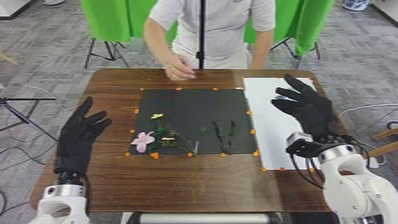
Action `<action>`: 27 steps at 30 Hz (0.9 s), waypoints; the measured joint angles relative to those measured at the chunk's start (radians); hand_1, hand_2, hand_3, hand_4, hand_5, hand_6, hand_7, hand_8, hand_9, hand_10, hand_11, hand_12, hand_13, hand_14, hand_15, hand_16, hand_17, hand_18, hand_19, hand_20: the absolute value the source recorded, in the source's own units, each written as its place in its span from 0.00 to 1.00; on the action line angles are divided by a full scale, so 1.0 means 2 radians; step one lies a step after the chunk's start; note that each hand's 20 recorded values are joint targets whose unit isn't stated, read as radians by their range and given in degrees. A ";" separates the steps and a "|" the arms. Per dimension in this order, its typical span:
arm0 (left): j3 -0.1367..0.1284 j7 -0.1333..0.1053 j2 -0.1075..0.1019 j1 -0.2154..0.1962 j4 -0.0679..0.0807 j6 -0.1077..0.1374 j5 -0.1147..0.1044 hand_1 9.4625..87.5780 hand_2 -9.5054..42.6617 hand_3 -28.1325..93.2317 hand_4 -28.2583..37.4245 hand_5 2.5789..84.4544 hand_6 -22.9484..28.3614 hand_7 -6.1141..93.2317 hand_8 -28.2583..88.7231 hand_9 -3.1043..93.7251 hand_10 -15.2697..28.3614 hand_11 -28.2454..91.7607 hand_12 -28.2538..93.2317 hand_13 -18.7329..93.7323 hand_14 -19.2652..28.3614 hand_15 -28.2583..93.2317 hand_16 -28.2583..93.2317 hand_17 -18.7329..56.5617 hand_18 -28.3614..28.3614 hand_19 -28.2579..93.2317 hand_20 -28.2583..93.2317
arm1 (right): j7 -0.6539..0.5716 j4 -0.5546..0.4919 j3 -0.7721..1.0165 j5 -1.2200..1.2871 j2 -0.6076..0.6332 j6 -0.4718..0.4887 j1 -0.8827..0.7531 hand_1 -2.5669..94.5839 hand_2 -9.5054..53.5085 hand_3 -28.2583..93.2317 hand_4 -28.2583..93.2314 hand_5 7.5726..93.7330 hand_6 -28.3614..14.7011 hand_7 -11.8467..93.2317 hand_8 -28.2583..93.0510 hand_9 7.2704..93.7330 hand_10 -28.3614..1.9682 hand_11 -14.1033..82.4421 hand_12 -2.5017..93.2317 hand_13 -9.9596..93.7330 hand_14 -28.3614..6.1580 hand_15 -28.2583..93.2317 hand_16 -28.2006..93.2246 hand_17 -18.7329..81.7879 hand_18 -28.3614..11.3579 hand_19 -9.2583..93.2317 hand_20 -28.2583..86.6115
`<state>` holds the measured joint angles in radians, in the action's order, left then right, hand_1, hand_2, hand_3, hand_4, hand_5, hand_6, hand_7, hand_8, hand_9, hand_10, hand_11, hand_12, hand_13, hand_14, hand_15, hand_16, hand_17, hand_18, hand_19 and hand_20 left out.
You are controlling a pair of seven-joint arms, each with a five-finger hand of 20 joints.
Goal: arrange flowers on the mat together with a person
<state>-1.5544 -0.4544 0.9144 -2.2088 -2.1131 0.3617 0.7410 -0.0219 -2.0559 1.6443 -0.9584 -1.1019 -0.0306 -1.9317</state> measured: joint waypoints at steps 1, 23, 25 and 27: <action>0.000 0.000 0.000 0.000 0.000 0.000 0.001 0.11 0.19 0.87 0.00 0.35 0.49 0.15 0.17 0.38 0.74 0.44 0.33 0.37 0.91 0.66 0.17 0.15 0.89 0.61 0.37 | 0.000 0.000 0.000 0.000 0.000 0.000 0.000 0.17 0.22 0.89 0.00 0.36 0.73 0.22 0.15 0.37 0.47 0.28 0.20 0.37 0.26 0.57 0.35 0.19 0.23 0.51 0.45; 0.002 0.004 -0.003 0.001 -0.002 0.001 -0.001 0.12 0.21 0.87 0.00 0.34 0.50 0.15 0.17 0.38 0.75 0.44 0.33 0.37 0.91 0.67 0.16 0.15 0.89 0.61 0.37 | 0.004 0.000 -0.001 0.001 0.006 -0.006 -0.010 0.17 0.22 0.89 0.00 0.36 0.74 0.23 0.15 0.38 0.47 0.28 0.20 0.37 0.26 0.57 0.35 0.19 0.23 0.51 0.45; 0.002 0.004 -0.003 0.001 -0.002 0.002 -0.001 0.12 0.21 0.87 0.00 0.34 0.50 0.15 0.17 0.38 0.75 0.44 0.33 0.37 0.92 0.67 0.16 0.15 0.89 0.61 0.37 | 0.005 0.000 -0.001 0.001 0.006 -0.007 -0.011 0.18 0.21 0.89 0.00 0.36 0.74 0.23 0.15 0.38 0.47 0.28 0.20 0.38 0.26 0.57 0.35 0.19 0.23 0.51 0.45; 0.002 0.004 -0.003 0.001 -0.003 0.002 -0.001 0.12 0.21 0.87 0.00 0.34 0.50 0.16 0.17 0.38 0.75 0.44 0.33 0.37 0.91 0.67 0.16 0.15 0.89 0.61 0.37 | 0.006 0.000 -0.002 0.001 0.007 -0.009 -0.011 0.17 0.21 0.89 0.00 0.36 0.74 0.23 0.15 0.38 0.47 0.28 0.20 0.38 0.26 0.57 0.35 0.19 0.23 0.51 0.45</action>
<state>-1.5501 -0.4463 0.9077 -2.2071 -2.1186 0.3654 0.7385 -0.0099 -2.0557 1.6405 -0.9558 -1.0885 -0.0476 -1.9532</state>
